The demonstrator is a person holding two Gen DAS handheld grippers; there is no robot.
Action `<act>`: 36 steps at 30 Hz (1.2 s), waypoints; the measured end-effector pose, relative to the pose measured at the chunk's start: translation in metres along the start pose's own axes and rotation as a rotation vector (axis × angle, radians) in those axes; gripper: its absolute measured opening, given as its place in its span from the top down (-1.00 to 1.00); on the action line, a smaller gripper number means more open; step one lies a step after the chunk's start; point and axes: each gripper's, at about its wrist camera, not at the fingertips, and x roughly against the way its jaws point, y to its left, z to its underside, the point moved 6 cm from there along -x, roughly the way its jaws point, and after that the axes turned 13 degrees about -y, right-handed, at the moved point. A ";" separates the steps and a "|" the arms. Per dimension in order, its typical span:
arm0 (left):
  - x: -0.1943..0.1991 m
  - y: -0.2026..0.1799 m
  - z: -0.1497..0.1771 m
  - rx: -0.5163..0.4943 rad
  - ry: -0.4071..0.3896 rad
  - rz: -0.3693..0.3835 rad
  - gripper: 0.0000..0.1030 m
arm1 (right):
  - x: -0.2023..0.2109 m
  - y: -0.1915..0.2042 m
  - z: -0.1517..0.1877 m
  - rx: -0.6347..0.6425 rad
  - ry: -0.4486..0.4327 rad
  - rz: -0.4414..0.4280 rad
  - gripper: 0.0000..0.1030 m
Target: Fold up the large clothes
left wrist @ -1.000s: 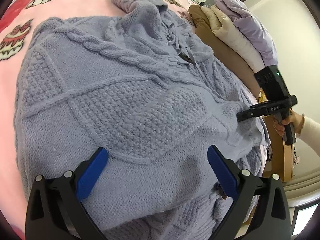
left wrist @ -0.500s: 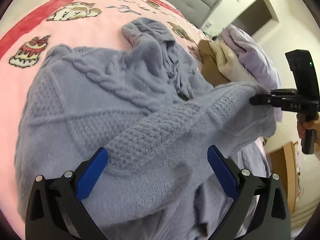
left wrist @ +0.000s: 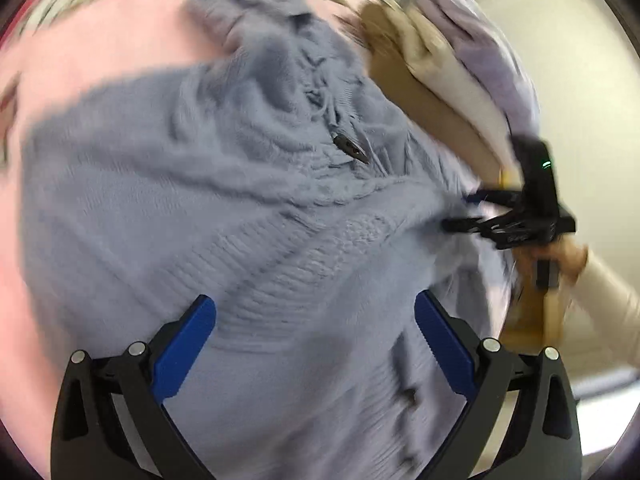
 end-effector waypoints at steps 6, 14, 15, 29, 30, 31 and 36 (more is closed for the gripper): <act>0.007 0.032 -0.046 -0.283 0.104 -0.125 -0.90 | 0.032 0.042 0.027 0.401 -0.220 0.224 -0.81; -0.026 0.050 -0.051 -0.320 0.265 -0.081 -0.90 | 0.007 0.087 0.055 0.855 -0.171 0.325 -0.17; -0.028 0.050 -0.049 -0.324 0.272 -0.076 -0.90 | 0.001 0.089 0.059 0.888 -0.142 0.320 -0.14; -0.045 0.057 -0.043 -0.355 0.248 -0.148 -0.90 | 0.024 0.092 0.072 0.941 -0.003 0.223 0.81; -0.046 0.056 -0.042 -0.354 0.249 -0.148 -0.90 | 0.022 0.092 0.079 0.959 0.006 0.237 0.81; -0.045 0.056 -0.042 -0.354 0.251 -0.150 -0.90 | 0.016 0.090 0.087 0.956 0.040 0.228 0.81; -0.049 0.051 -0.037 -0.407 0.263 -0.193 -0.90 | -0.009 0.085 0.100 0.849 0.063 0.205 0.74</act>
